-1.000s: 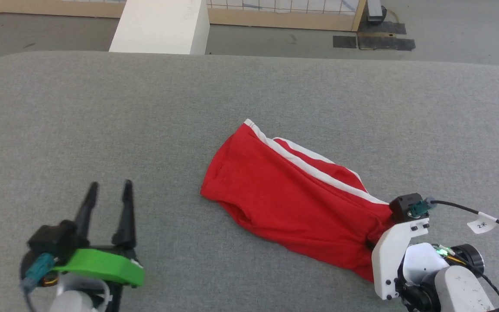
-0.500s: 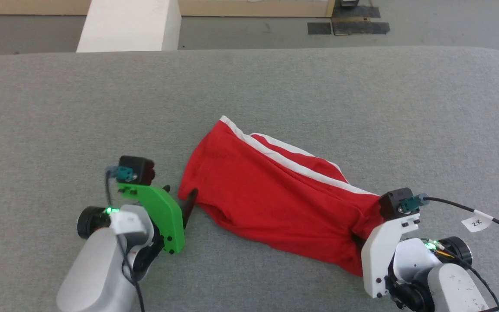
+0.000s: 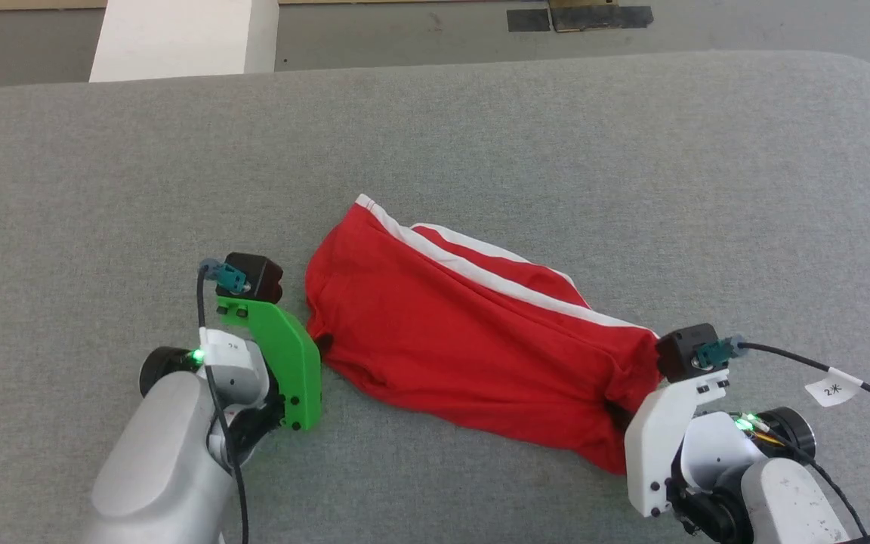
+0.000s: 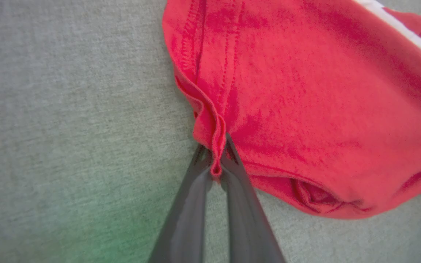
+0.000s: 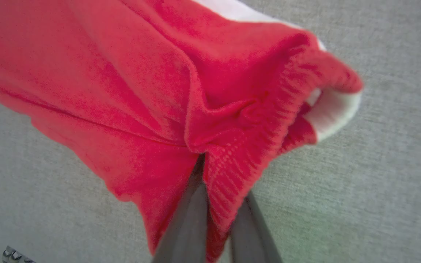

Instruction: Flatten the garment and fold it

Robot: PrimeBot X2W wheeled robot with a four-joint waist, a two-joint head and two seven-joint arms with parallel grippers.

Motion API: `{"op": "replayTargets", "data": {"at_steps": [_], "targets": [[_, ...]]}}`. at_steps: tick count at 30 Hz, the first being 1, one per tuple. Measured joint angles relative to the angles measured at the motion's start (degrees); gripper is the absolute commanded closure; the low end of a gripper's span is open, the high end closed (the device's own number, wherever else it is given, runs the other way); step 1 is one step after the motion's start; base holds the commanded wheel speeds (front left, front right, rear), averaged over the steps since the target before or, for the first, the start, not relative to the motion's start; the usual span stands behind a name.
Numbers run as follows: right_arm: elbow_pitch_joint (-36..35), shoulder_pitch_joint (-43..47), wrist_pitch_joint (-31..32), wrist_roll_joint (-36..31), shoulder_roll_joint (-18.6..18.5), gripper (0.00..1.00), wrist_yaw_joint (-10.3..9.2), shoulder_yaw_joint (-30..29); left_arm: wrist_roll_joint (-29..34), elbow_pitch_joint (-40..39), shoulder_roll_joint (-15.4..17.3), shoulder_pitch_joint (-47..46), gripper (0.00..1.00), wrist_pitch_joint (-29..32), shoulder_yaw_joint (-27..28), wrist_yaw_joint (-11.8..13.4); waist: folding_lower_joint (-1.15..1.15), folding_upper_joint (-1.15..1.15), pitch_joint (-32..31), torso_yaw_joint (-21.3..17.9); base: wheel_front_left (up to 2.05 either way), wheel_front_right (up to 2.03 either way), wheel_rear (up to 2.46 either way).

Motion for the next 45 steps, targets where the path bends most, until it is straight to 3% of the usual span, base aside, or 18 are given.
{"op": "replayTargets", "data": {"at_steps": [14, 25, 33, 34, 35, 36, 37, 45], "targets": [[0.7, 0.0, 4.6, -1.0, -0.7, 1.0, -0.03, -1.0, -6.1, -3.9, 0.4, 4.8, 1.0, -6.2, 6.0, 0.6, 0.0, 0.0, -3.3, 4.8, 0.0, 0.0, 0.0], [-3.4, -0.1, 13.0, 2.1, -10.0, 1.0, -0.02, 0.3, -10.3, -11.7, -3.1, 18.6, 1.0, -7.4, 6.7, 3.3, 0.0, 0.0, -5.7, 9.7, 0.0, 0.0, 0.0], [-4.1, 0.1, 16.5, 2.4, -12.5, 1.0, -0.01, -0.8, -12.2, -14.6, -4.9, 25.2, 1.0, -5.7, 5.3, 5.5, 0.0, 0.0, -6.4, 10.8, 0.0, 0.0, 0.0], [-4.1, 0.2, 16.6, 2.5, -12.5, 1.0, -0.01, -0.9, -12.3, -14.8, -4.9, 25.4, 0.72, -5.5, 5.3, 5.6, 0.0, 0.0, -6.5, 10.9, 0.0, 0.0, 0.0], [-4.1, 0.4, 16.6, 2.8, -12.4, 0.89, -0.01, -1.2, -12.4, -15.1, -4.9, 25.5, 0.0, -5.5, 5.3, 5.7, 0.0, 0.0, -6.6, 11.0, 0.0, 0.0, 0.0], [-4.2, 0.6, 16.6, 3.1, -12.2, 0.27, -0.01, -1.3, -12.4, -15.4, -4.9, 25.5, 0.0, -5.5, 5.4, 5.9, 0.0, 0.0, -6.7, 11.0, 0.0, 0.0, 0.0], [-4.2, 0.9, 16.5, 3.3, -12.0, 0.0, -0.02, -1.3, -12.4, -15.7, -4.9, 25.4, 0.0, -5.5, 5.7, 6.2, 0.0, 0.0, -6.8, 11.0, 0.0, 0.0, 0.0], [-8.0, 3.8, 14.3, 5.7, -9.2, 0.0, -0.04, -4.9, -12.5, -20.3, -2.0, 24.7, 0.0, -7.9, 10.7, 7.9, 0.0, 0.0, -8.3, 10.1, 0.0, 0.0, 0.0]]}}
